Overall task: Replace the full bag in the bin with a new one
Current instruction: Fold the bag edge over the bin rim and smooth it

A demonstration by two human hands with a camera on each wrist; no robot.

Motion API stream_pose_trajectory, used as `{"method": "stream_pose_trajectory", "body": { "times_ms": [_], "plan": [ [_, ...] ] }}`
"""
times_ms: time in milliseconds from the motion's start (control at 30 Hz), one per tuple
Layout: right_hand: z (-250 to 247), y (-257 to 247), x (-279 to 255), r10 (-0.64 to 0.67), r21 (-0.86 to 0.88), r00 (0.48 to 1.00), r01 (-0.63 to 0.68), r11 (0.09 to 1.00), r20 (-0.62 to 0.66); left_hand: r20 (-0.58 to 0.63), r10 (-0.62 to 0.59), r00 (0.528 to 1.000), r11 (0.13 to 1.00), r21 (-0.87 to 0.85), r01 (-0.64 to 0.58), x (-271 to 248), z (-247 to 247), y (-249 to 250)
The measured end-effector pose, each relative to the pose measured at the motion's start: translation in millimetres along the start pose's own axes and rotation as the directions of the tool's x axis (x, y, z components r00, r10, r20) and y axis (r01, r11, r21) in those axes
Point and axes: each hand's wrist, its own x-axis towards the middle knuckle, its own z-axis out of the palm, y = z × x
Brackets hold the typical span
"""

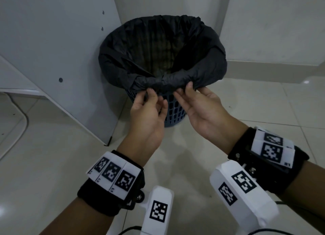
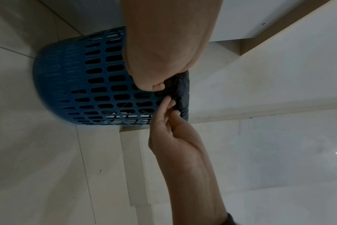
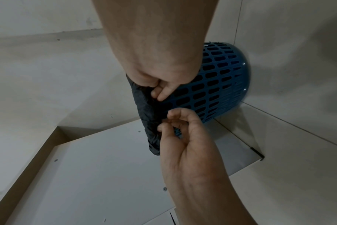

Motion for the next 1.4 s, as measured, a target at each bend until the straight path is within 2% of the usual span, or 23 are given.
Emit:
{"method": "stream_pose_trajectory", "body": {
  "times_ms": [167, 300, 433, 733, 967, 1067, 1200, 1400],
  "plan": [
    [-1, -1, 0, -0.026, 0.055, 0.999, 0.028, 0.998, -0.046, -0.041, -0.022, 0.999, 0.999, 0.028, 0.023, -2, -2, -2],
    [-1, 0, 0, -0.011, 0.023, 1.0, 0.011, 1.0, -0.029, 0.01, 0.007, 1.0, 0.998, 0.063, -0.008, -12, -2, -11],
    [-4, 0, 1, -0.01, 0.017, 1.0, 0.01, 1.0, -0.011, 0.056, -0.021, 0.998, 0.998, 0.058, 0.017, -12, 5, -12],
    [-6, -1, 0, 0.011, -0.021, 1.0, -0.011, 1.0, -0.005, 0.095, -0.118, 0.989, 0.991, -0.049, 0.123, -6, 13, -10],
    [-5, 5, 0, 0.025, -0.056, 1.0, -0.026, 0.998, -0.009, 0.055, -0.12, 0.991, 0.986, -0.113, 0.125, -10, 10, -7],
    [-4, 6, 0, 0.029, -0.088, 1.0, -0.03, 0.996, -0.008, 0.068, -0.079, 0.995, 0.985, -0.149, 0.088, -14, 11, -2],
    [-7, 2, -3, 0.029, -0.063, 0.999, -0.027, 0.998, 0.037, 0.052, 0.019, 0.998, 0.997, -0.079, -0.015, -11, 16, 2],
    [-12, -11, 6, -0.019, -0.045, 0.999, 0.018, 0.999, -0.025, 0.037, 0.074, 0.997, 0.991, -0.115, -0.069, -4, 10, 9]
  ]
}}
